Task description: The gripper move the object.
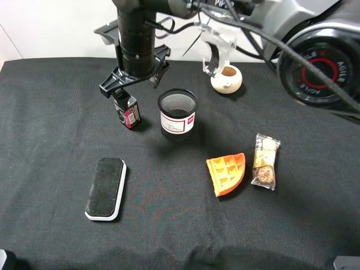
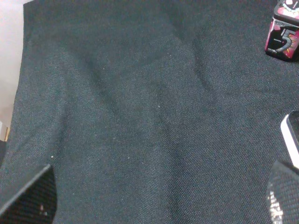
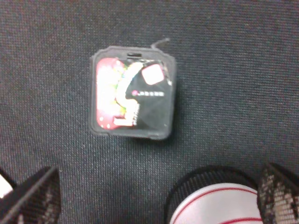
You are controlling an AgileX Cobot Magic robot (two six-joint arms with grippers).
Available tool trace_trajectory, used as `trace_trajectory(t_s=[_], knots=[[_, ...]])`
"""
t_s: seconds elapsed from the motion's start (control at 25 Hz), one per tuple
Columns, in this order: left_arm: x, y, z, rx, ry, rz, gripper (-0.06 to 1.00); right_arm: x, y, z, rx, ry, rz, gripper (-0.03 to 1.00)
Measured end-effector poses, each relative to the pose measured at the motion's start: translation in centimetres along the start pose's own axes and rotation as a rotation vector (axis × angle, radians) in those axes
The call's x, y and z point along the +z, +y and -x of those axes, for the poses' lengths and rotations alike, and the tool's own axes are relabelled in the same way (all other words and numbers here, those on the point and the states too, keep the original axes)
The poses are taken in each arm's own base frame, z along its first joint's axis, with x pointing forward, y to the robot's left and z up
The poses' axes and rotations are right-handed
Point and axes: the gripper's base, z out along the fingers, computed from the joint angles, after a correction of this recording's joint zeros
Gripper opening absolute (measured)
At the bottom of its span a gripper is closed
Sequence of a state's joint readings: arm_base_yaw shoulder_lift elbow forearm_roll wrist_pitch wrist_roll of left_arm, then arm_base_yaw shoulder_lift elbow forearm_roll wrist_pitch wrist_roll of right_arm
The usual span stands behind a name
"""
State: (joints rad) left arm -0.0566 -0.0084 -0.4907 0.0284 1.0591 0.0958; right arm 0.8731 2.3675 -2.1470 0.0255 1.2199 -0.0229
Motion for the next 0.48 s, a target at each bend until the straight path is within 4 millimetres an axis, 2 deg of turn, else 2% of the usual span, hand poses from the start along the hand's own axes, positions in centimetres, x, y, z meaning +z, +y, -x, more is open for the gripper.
trace_trajectory(t_s=[0.48], knots=[[0.0,0.0,0.0,0.0,0.0,0.0,0.95,-5.2,0.0,0.1,-0.026,-0.097,-0.016,0.69]])
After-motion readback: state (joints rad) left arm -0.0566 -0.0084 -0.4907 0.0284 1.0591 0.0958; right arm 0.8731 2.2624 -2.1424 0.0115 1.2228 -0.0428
